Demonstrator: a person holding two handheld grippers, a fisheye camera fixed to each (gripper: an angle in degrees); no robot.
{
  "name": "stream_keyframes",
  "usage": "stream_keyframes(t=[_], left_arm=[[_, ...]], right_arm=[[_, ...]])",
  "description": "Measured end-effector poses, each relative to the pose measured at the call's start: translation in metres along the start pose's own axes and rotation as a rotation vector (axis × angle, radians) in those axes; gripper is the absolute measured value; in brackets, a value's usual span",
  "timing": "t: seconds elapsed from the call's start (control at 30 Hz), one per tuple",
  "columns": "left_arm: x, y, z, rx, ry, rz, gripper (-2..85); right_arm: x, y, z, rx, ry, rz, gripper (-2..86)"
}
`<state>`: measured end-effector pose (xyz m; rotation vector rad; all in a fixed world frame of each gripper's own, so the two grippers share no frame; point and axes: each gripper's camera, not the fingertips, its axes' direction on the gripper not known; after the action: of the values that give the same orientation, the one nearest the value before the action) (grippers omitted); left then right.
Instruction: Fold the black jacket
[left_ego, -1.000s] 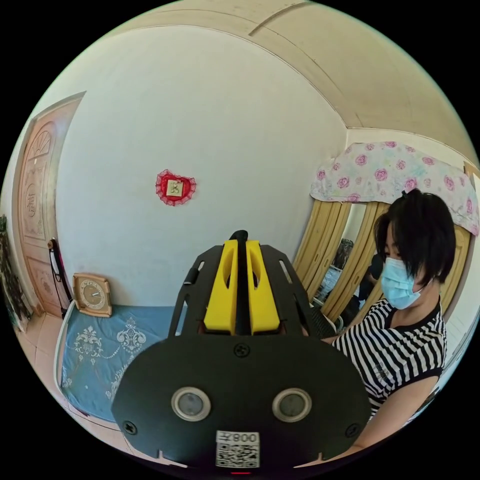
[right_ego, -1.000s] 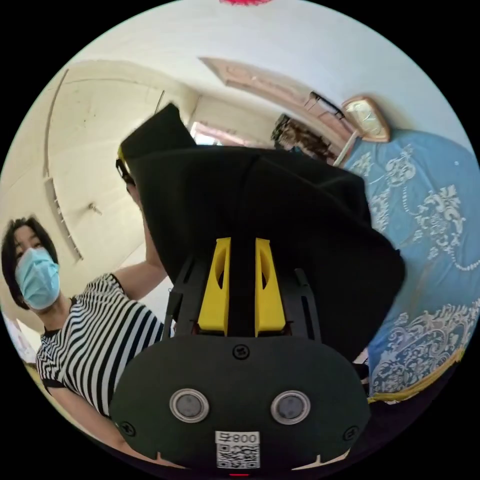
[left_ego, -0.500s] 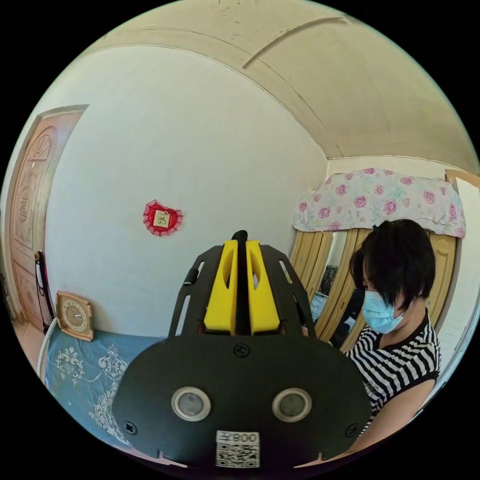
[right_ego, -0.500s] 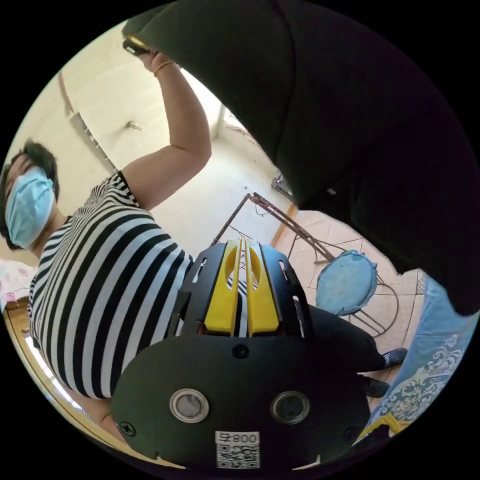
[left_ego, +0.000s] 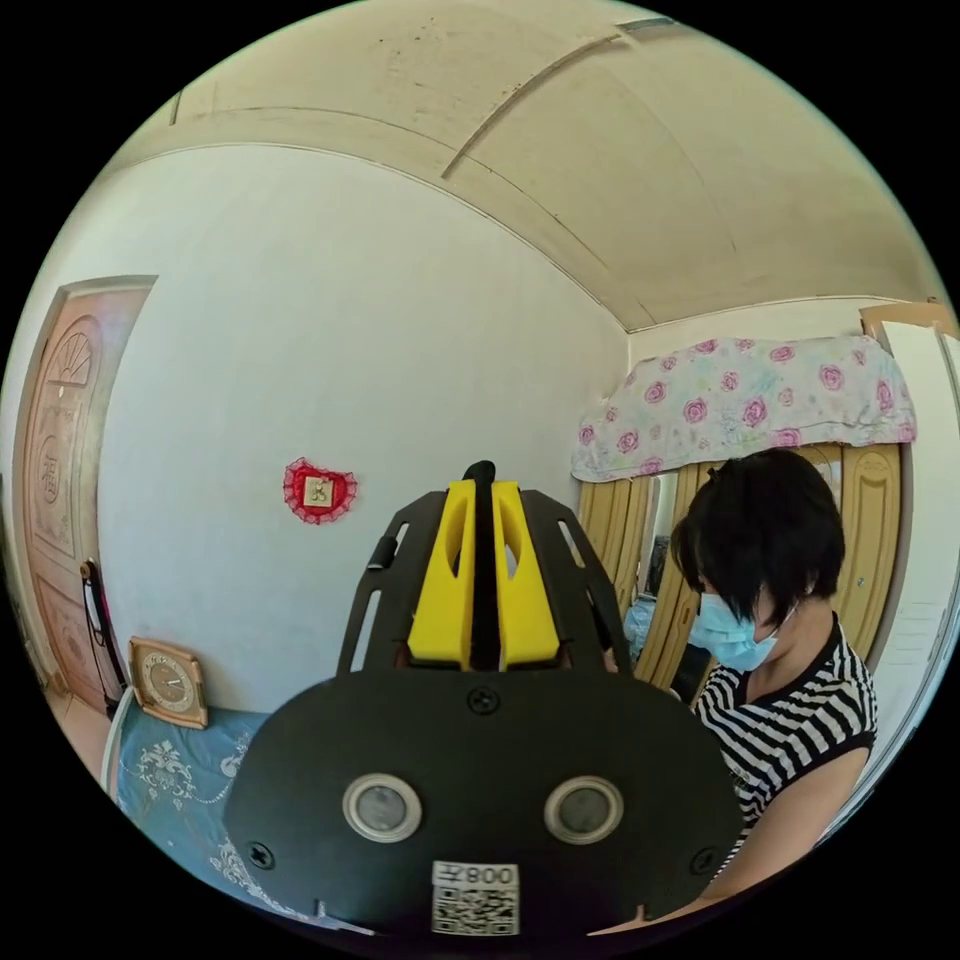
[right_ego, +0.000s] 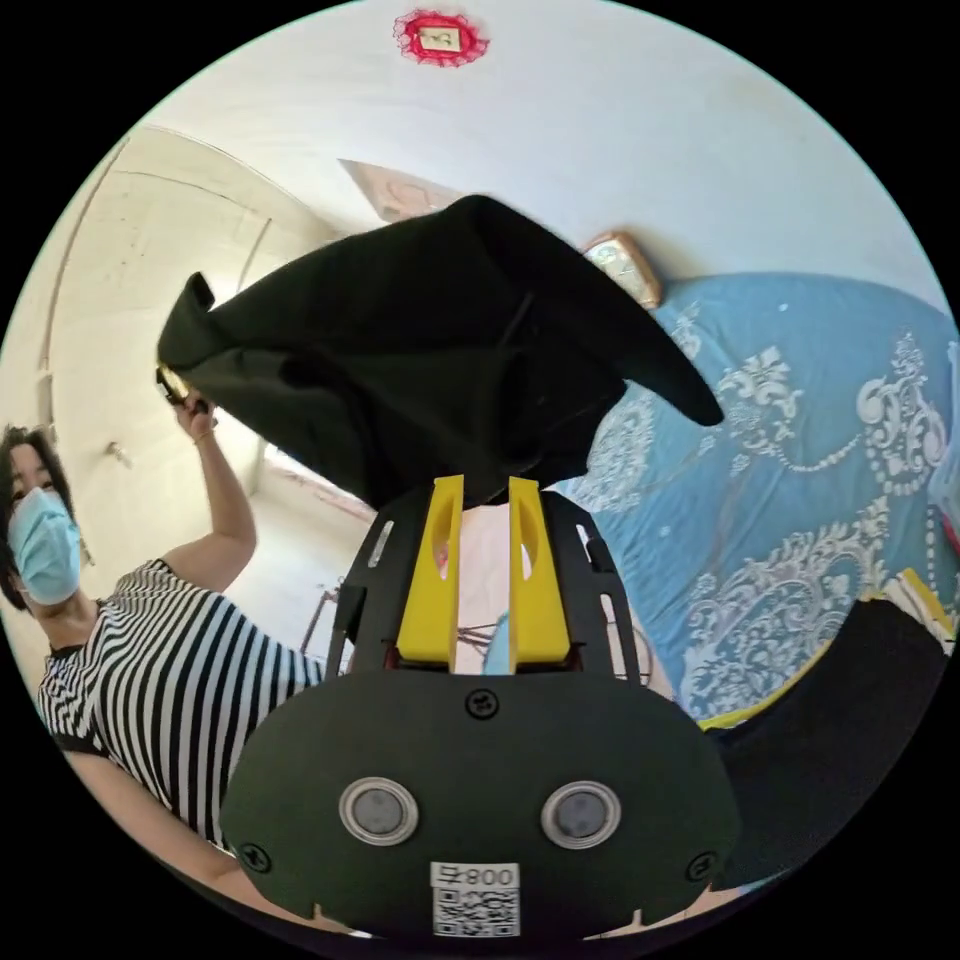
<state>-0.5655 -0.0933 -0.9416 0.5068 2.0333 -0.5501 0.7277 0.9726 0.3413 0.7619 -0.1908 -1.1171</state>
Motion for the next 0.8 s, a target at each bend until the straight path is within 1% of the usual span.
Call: stream_keyframes(t=[0.07, 0.13, 0.2, 0.33, 0.4, 0.43, 0.5, 0.57, 0.63, 0.8], left_arm=[[0.008, -0.006, -0.009, 0.000, 0.000, 0.014, 2.6], [0.014, -0.012, -0.016, -0.007, -0.006, 0.021, 2.6], [0.020, -0.016, -0.022, -0.023, -0.018, 0.019, 2.7], [0.020, -0.019, -0.029, -0.056, -0.033, 0.002, 2.7], [0.017, -0.019, -0.034, -0.072, -0.047, -0.017, 2.7], [0.016, -0.019, -0.036, -0.075, -0.049, -0.023, 2.7], [0.012, -0.020, -0.043, -0.076, -0.065, -0.037, 2.7], [0.008, -0.021, -0.051, -0.075, -0.079, -0.048, 2.7], [0.005, -0.023, -0.061, -0.075, -0.109, -0.052, 2.7], [-0.006, -0.031, -0.111, -0.032, -0.227, -0.055, 2.7]], right_arm=[[0.010, -0.009, 0.000, -0.008, 0.072, 0.017, 10.5], [0.025, -0.015, 0.009, -0.036, 0.059, 0.051, 11.8], [0.031, -0.016, 0.024, -0.027, -0.088, 0.056, 12.8], [0.026, -0.017, 0.049, 0.003, -0.218, 0.018, 13.3], [0.030, -0.019, 0.065, 0.030, -0.344, 0.033, 12.3], [0.031, -0.019, 0.070, 0.022, -0.365, 0.035, 11.2], [0.032, -0.023, 0.091, -0.040, -0.448, 0.052, 6.1], [0.032, -0.025, 0.099, -0.056, -0.494, 0.072, 3.3], [0.027, -0.030, 0.094, -0.029, -0.511, 0.058, 2.1], [-0.012, -0.061, 0.053, 0.001, -0.469, -0.085, 0.8]])
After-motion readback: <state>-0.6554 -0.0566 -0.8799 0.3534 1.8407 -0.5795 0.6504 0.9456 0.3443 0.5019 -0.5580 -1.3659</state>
